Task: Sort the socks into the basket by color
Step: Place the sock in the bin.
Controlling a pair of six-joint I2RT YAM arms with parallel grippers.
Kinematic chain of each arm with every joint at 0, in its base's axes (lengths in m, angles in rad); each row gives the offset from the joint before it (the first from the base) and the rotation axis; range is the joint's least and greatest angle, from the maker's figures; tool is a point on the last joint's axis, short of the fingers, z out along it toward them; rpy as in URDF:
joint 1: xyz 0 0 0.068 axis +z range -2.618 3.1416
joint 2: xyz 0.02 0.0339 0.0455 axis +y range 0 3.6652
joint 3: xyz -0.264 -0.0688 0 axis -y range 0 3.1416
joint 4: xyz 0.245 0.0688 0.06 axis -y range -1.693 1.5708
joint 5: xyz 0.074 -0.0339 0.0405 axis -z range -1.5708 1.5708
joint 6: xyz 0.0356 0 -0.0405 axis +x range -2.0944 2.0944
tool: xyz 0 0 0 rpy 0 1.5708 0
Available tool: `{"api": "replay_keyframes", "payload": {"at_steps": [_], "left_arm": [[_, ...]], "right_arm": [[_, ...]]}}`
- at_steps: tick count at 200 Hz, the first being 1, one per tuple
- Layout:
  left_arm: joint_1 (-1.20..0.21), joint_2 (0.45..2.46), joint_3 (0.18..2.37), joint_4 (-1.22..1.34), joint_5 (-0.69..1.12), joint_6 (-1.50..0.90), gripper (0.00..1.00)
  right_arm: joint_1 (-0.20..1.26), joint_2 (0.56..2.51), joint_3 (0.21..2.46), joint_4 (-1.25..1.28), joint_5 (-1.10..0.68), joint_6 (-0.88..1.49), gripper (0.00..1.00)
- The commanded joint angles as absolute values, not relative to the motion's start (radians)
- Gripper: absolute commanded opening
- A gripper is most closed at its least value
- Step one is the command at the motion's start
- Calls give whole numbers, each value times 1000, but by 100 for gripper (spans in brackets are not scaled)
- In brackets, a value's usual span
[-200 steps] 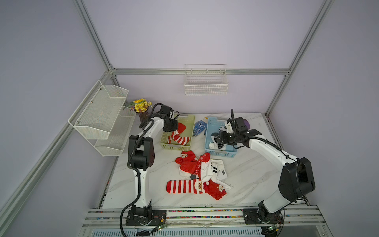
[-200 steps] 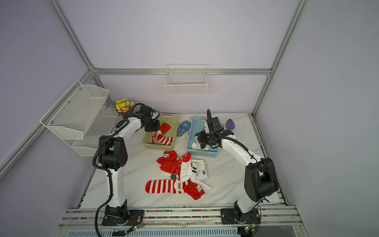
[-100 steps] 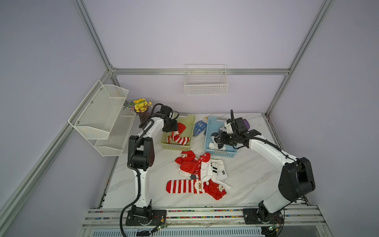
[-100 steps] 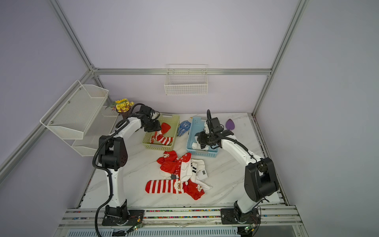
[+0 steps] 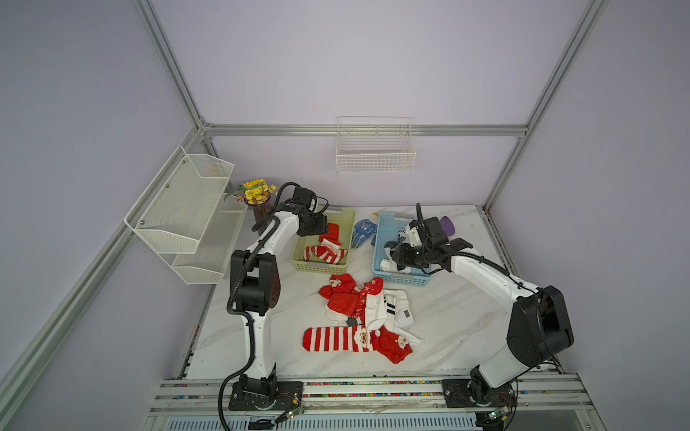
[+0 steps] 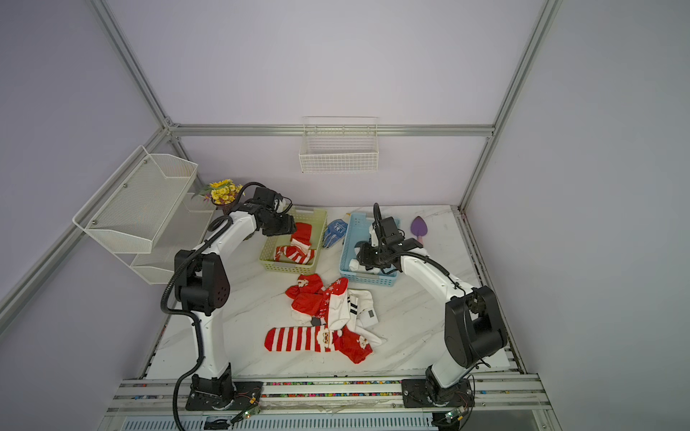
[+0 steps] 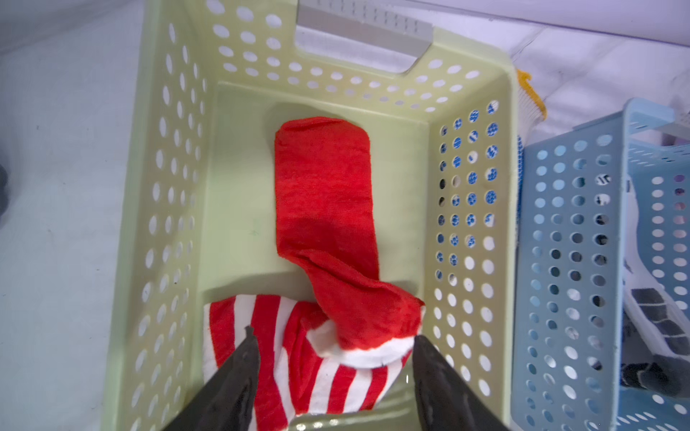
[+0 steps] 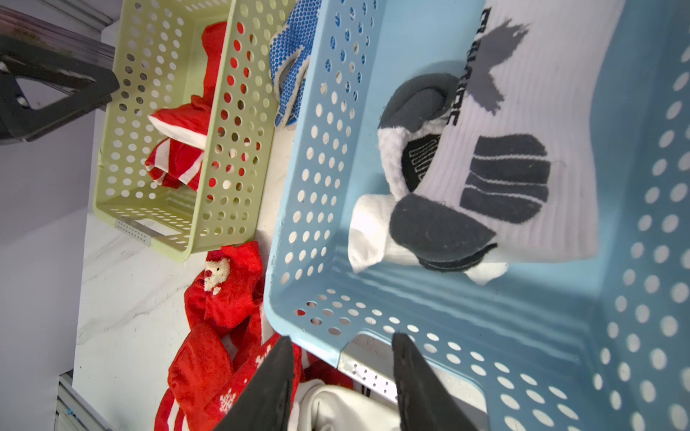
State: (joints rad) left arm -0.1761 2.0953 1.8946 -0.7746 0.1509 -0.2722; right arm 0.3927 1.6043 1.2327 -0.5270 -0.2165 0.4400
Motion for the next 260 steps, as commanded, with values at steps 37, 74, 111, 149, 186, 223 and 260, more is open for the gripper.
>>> {"api": "replay_keyframes", "payload": {"at_steps": [37,74,111,149,186,223,260], "left_arm": [[-190,1956,1864,-771,144,-281,69],[-192,1885,1831,-770,161,-283,69],[-195,1819,1781,-770,151,-277,70],[-196,1762,1709,-767,135,-261,70],[-196,1707,1616,-723,137,-261,70],[-196,1654,1517,-663,144,-267,71],[-195,1620,1458,-631,150,-252,71]], "right_arm": [[466,1506,1200,-566,-151,469,47],[554,1441,1171,-612,-100,514,47],[663,1400,1137,-690,-33,571,47],[771,1383,1096,-745,8,646,47],[860,1407,1082,-768,33,707,47],[885,1446,1057,-758,31,730,47],[887,1483,1054,-752,38,732,46]]}}
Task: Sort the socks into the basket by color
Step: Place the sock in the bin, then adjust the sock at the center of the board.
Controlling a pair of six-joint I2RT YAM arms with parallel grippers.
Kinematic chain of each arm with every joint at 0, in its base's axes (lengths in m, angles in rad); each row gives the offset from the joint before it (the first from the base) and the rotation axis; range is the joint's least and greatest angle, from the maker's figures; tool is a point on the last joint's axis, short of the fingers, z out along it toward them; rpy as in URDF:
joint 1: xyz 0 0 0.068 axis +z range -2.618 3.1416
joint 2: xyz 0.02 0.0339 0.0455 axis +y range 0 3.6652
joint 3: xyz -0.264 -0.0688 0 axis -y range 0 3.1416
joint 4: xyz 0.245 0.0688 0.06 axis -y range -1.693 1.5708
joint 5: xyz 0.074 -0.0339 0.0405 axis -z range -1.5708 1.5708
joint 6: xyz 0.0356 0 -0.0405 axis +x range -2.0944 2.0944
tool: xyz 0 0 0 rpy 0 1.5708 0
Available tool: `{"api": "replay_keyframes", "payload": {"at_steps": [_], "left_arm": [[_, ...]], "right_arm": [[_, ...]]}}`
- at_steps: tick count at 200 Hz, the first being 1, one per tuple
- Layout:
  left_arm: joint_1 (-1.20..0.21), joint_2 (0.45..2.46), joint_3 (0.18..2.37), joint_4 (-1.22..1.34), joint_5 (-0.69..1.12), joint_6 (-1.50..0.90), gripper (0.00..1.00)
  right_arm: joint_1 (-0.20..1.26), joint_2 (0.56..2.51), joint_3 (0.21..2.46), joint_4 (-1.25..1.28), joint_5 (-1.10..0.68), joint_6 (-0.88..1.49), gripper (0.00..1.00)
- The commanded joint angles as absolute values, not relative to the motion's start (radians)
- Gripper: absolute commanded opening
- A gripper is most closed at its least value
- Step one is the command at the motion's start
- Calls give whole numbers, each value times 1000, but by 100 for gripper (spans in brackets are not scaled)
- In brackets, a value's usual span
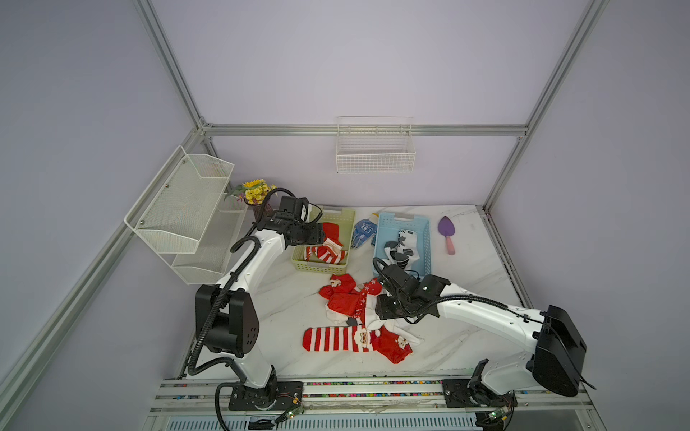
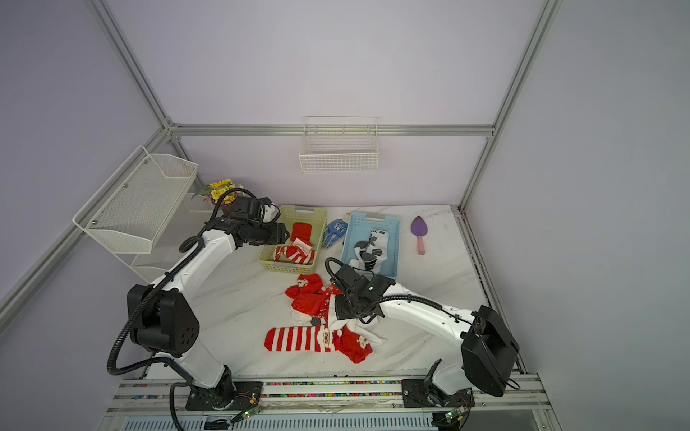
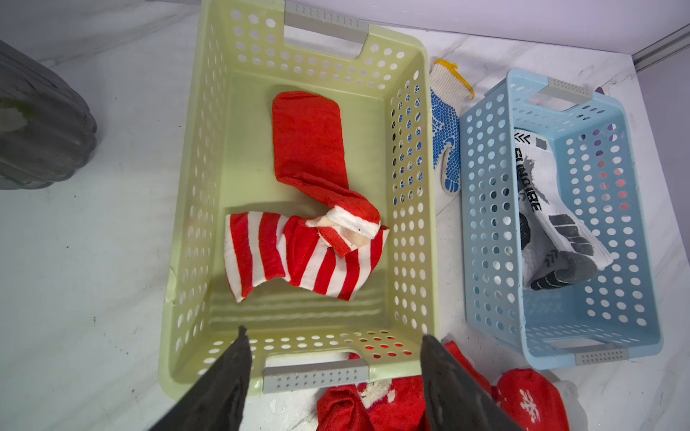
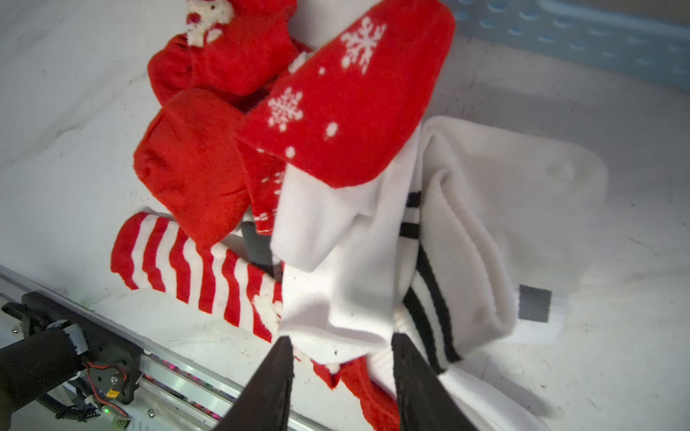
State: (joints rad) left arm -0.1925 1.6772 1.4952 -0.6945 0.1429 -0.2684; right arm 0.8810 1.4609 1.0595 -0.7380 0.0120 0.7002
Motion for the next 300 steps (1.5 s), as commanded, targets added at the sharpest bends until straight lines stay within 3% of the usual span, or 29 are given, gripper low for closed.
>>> {"api": "replay_keyframes", "payload": {"at_steps": [1,118,156,300], "left_arm": [[-196,1620,1457,-631,150,-252,71],[-195,1584,1389,-596,180,-260,72],[-195,1582,1383,-597,172,-258,72],[-185,1577,1383,-596,188,-259,72]], "right_arm": [[887,1484,1054,-752,38,732,46],[887,1588,1094,-725,71,716,38],[887,1606,1116,-722,63,704,30],[888,1558,1138,-784,38,702,16]]}}
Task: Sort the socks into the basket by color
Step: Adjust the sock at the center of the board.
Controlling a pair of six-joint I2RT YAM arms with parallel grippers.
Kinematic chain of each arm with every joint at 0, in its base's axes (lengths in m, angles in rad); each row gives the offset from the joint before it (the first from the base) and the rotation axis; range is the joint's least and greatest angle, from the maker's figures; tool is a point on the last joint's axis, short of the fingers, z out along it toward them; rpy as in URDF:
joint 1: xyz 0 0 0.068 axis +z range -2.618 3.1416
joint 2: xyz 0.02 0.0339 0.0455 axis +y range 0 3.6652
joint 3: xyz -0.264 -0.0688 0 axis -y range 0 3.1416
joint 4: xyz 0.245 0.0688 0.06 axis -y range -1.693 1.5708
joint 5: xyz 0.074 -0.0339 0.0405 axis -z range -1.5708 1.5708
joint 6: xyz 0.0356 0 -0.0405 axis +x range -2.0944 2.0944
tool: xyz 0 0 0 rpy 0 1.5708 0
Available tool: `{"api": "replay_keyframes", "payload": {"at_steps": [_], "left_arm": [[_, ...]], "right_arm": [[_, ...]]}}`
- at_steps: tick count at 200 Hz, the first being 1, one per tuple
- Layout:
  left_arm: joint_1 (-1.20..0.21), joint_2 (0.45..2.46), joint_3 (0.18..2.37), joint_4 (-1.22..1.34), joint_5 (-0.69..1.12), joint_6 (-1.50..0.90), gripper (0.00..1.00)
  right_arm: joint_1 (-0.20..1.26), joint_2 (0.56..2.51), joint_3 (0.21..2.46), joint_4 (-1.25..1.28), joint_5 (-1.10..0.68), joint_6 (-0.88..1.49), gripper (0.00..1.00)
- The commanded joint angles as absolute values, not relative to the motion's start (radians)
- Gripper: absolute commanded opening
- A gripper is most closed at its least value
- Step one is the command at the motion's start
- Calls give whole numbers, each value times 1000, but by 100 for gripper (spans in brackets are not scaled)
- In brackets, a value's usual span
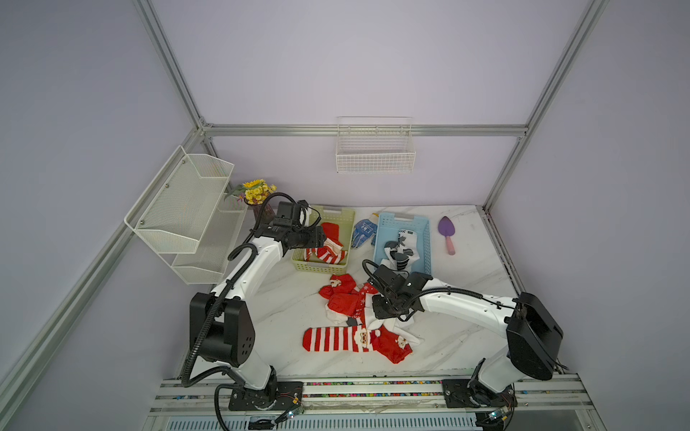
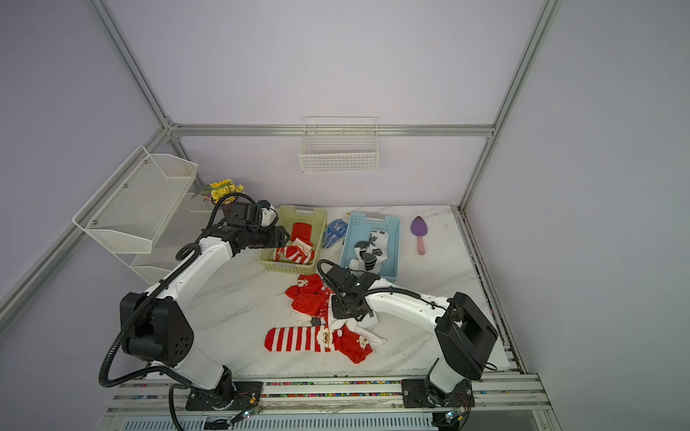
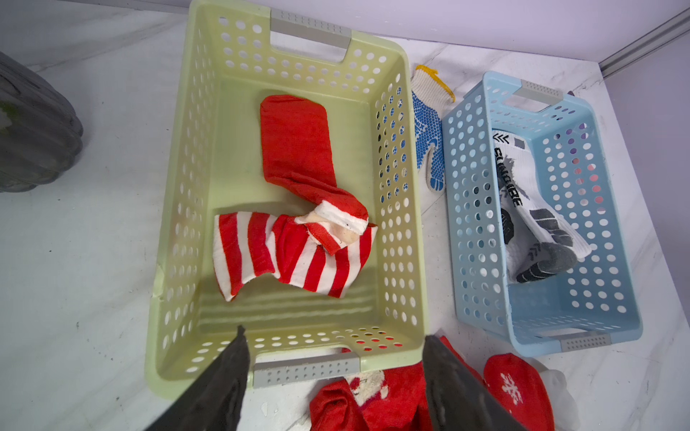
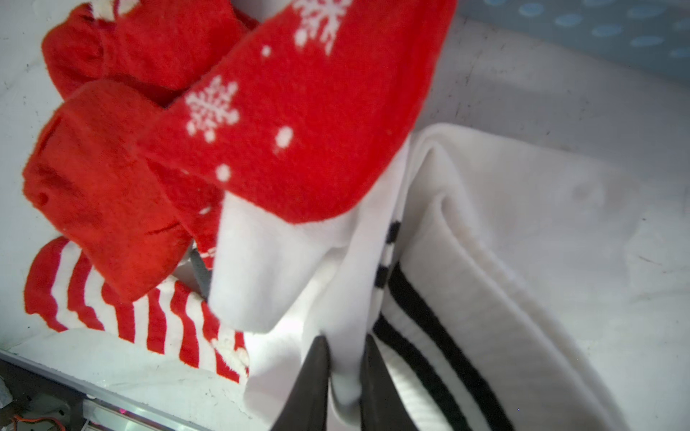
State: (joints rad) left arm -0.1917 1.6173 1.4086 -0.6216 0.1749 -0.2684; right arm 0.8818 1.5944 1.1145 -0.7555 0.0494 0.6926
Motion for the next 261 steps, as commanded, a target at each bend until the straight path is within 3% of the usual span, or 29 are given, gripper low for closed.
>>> {"api": "replay_keyframes", "payload": {"at_steps": [1,68,261], "left_arm": [[-185,1578,1383,-596,188,-259,72],[-184,1581,1383,-596,193,-258,72],[-182,1572,1381,-597,209,-261,72]], "right_arm": [[887,1556,1138,-784,36,702,16],[887,1494,1147,-820,22,706,7],[887,1448,1255,-790,-159,672,9]]}}
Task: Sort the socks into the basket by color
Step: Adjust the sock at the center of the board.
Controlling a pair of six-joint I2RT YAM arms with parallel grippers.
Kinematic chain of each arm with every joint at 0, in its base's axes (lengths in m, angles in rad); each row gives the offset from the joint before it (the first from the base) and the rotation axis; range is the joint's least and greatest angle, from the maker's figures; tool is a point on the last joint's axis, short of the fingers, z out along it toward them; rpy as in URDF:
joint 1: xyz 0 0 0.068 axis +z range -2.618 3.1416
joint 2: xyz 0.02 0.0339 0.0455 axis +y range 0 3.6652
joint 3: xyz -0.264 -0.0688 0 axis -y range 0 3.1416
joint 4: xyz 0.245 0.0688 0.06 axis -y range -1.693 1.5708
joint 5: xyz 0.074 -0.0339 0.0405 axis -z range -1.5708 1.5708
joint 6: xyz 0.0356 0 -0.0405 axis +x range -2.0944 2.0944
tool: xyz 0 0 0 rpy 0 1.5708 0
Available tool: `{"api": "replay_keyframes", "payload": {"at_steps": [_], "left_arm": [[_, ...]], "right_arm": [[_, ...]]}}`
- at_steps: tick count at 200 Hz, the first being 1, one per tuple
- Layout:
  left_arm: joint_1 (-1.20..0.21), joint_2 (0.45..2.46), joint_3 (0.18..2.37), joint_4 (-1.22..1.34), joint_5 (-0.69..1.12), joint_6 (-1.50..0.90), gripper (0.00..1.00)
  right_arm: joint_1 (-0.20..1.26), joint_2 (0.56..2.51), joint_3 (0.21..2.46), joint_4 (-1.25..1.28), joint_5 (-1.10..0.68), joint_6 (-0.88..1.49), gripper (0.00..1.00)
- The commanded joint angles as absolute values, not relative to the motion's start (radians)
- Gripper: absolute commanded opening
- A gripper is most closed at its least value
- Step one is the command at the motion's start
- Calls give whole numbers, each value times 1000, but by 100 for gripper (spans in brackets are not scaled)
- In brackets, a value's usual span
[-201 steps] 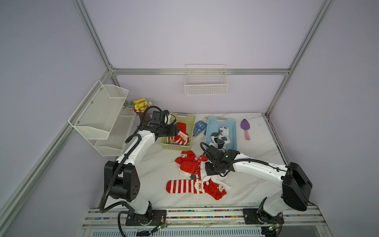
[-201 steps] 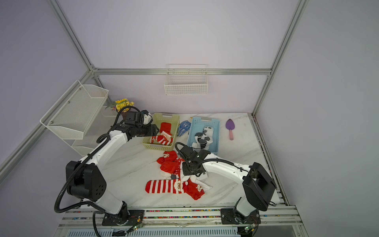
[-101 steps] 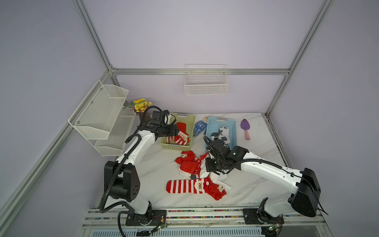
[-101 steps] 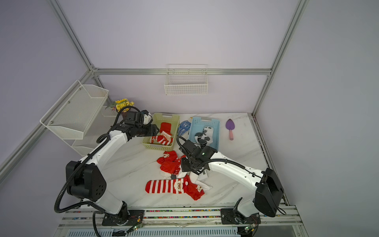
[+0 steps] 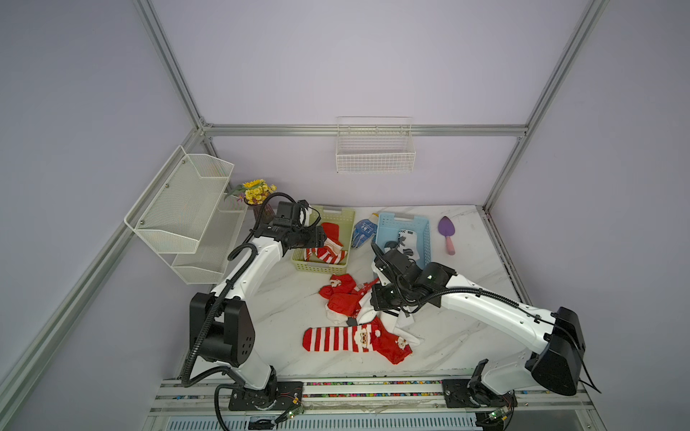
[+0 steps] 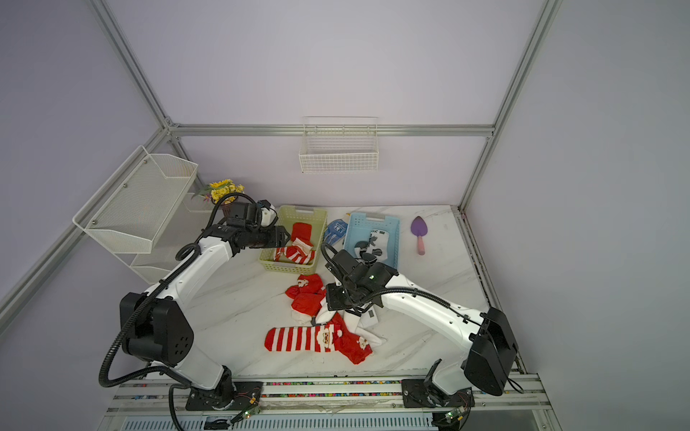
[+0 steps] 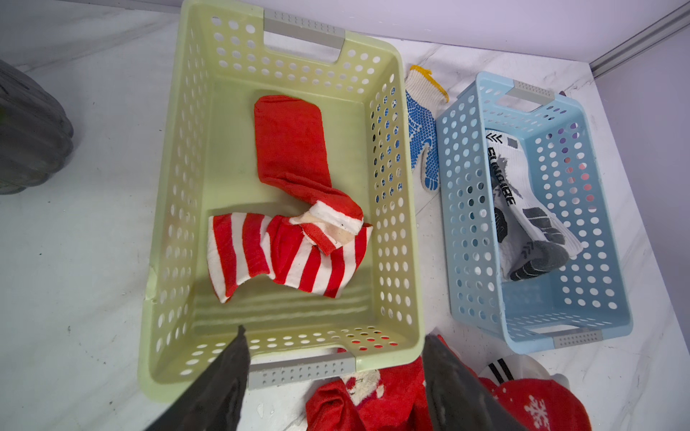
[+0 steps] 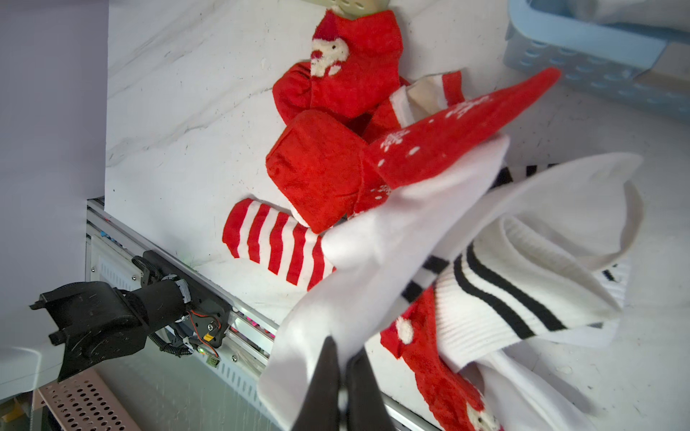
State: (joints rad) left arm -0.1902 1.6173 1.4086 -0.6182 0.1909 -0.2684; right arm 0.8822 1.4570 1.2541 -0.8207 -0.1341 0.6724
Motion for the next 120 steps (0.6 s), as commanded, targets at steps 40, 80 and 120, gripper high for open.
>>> {"api": "replay_keyframes", "payload": {"at_steps": [40,80,120], "left_arm": [[-181,1573,1381,-596,211,-261,72],[-181,1575,1382,-597,213,-261,72],[-180,1577,1381,-597,216,-259,72]], "right_arm": [[888,1526,1266,-734,-220,657,9],[888,1645,1309,-663,-280,621,9],[887,1737,1361,-647,-310,584,10]]}}
